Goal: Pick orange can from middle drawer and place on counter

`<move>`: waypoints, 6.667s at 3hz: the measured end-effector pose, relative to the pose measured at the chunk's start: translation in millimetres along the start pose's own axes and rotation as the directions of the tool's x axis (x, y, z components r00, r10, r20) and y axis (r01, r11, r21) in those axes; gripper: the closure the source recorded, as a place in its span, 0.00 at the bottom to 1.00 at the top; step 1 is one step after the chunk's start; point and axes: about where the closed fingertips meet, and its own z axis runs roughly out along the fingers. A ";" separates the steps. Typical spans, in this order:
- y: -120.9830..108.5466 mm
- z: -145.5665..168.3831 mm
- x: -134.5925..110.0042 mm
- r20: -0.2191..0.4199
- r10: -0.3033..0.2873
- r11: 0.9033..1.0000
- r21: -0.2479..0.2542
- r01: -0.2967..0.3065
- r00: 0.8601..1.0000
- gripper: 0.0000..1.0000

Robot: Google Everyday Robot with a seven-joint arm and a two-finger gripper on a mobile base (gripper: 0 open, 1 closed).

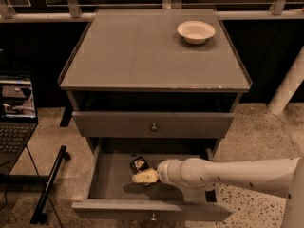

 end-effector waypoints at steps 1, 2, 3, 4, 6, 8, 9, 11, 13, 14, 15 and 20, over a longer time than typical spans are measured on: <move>1.5 23.3 3.1 -0.005 -0.005 1.000 -0.019 0.005 1.000 0.00; 4.3 39.0 5.0 -0.007 0.000 0.999 -0.040 0.000 1.000 0.00; 8.2 54.6 7.4 -0.021 -0.009 0.999 -0.053 0.008 1.000 0.00; 9.9 69.1 10.8 -0.045 -0.022 0.998 -0.059 0.019 0.999 0.00; 5.6 80.0 15.1 -0.080 -0.040 0.998 -0.050 0.036 0.996 0.17; 5.6 80.1 15.1 -0.080 -0.040 0.998 -0.050 0.036 0.996 0.64; 5.7 80.1 15.1 -0.080 -0.040 0.998 -0.050 0.036 0.996 0.87; 5.7 80.1 15.1 -0.080 -0.040 0.998 -0.050 0.036 0.996 1.00; 21.5 26.8 4.8 -0.080 -0.134 0.978 -0.174 0.119 0.988 1.00; 27.4 -25.5 6.5 -0.088 -0.184 0.962 -0.223 0.160 0.979 1.00; 20.4 -88.7 -0.1 -0.070 -0.219 0.964 -0.171 0.205 0.973 1.00; 74.5 -246.6 -147.4 -0.051 -0.532 0.846 0.003 0.533 0.845 1.00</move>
Offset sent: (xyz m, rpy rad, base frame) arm 0.0181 0.0351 -0.0409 0.0442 0.0238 0.0390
